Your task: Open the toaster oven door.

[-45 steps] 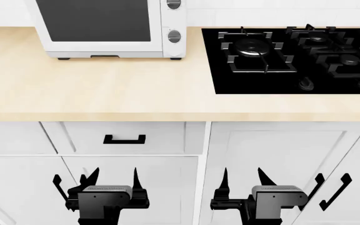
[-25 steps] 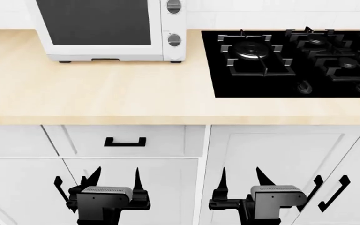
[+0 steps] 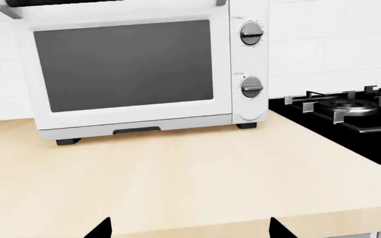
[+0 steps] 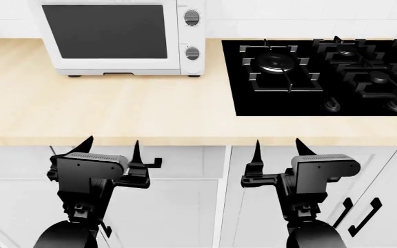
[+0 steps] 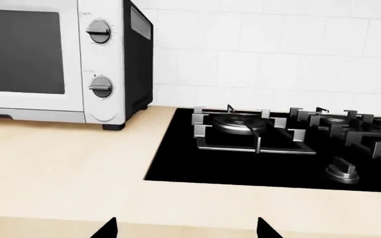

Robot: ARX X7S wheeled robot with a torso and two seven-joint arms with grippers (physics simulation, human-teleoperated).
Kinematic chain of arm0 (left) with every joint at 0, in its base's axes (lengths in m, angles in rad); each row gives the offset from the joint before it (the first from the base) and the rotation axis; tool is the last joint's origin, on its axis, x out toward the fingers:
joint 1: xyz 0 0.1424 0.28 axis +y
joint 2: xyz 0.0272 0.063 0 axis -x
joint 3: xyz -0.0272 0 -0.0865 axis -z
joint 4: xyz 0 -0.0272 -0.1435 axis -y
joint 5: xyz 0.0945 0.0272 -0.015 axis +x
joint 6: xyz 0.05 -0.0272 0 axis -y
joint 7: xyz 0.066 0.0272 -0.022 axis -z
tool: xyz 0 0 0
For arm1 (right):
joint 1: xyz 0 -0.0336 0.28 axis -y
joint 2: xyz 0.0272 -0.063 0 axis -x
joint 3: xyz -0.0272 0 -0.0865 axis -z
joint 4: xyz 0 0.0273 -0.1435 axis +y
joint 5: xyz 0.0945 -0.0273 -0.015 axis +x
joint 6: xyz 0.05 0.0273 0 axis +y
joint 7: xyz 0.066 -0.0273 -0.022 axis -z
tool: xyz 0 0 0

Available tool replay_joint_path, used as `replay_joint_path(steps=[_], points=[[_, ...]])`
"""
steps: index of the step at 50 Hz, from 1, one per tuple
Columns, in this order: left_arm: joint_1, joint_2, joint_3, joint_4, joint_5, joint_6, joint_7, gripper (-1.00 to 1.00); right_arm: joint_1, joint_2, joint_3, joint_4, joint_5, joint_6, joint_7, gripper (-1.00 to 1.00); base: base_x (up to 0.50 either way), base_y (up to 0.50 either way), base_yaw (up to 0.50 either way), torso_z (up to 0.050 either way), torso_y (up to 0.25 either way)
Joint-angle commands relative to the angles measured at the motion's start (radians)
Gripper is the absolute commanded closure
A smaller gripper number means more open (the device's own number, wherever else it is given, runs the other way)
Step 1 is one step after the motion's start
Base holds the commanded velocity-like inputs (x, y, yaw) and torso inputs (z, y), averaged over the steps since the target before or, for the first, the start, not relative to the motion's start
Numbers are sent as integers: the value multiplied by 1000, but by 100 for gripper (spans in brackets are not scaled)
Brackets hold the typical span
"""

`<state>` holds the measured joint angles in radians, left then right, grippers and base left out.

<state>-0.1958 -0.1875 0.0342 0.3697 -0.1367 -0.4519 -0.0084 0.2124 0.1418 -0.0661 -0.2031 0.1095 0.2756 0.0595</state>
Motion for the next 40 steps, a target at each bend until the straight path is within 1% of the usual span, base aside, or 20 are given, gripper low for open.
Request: replay_joint_path(steps=[1, 6, 12, 14, 23, 30, 40], points=[[-217, -96, -36, 121, -50, -289, 22, -100, 189, 60, 4, -70, 20, 195, -8, -100, 0, 0, 0, 50, 0], [-312, -120, -44, 116, -63, -361, 30, -100, 247, 79, 8, -83, 24, 248, -10, -100, 0, 0, 0, 50, 0], [-302, -115, -46, 115, -68, -350, 29, -100, 251, 82, 13, -82, 31, 256, -8, -100, 0, 0, 0, 45, 0], [-294, -112, -45, 117, -71, -342, 30, -100, 247, 84, 10, -82, 29, 257, -6, -100, 0, 162, 0, 0, 0], [-283, -113, -42, 125, -78, -336, 33, -100, 243, 83, 10, -83, 36, 254, -2, -100, 0, 487, 0, 0, 0], [-278, -114, -34, 120, -77, -328, 31, -100, 237, 81, 16, -72, 48, 252, 1, -100, 0, 16, 0, 0, 0], [-279, -116, -29, 124, -81, -331, 29, -100, 230, 80, 14, -72, 57, 247, 4, -100, 264, 0, 0, 0, 0]])
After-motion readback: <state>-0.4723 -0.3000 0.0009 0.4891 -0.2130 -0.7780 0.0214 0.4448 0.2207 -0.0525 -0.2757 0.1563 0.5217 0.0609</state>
